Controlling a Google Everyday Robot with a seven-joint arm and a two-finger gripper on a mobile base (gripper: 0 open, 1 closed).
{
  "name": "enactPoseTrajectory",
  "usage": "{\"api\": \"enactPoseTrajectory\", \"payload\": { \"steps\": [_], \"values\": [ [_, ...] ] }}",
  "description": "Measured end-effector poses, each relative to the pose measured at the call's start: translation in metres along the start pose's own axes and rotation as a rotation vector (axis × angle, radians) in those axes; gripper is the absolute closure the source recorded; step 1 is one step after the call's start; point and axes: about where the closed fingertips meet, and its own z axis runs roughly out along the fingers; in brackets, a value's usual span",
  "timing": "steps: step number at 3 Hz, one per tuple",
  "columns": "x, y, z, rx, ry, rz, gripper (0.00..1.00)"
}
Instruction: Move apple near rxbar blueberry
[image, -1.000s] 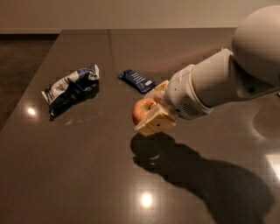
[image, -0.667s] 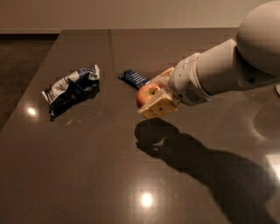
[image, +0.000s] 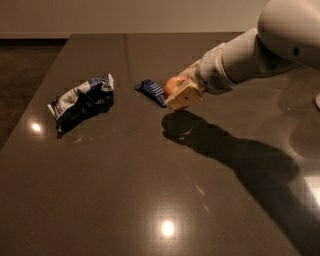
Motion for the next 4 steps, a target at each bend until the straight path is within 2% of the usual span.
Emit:
{"api": "enactPoseTrajectory", "payload": {
  "steps": [1, 3, 4],
  "values": [
    [0.013, -0.027, 0.015, 0.005, 0.023, 0.044, 1.00],
    [0.042, -0.047, 0.034, 0.012, 0.040, 0.110, 0.98],
    [0.049, -0.049, 0.040, 0.011, 0.043, 0.121, 0.69]
  ]
}}
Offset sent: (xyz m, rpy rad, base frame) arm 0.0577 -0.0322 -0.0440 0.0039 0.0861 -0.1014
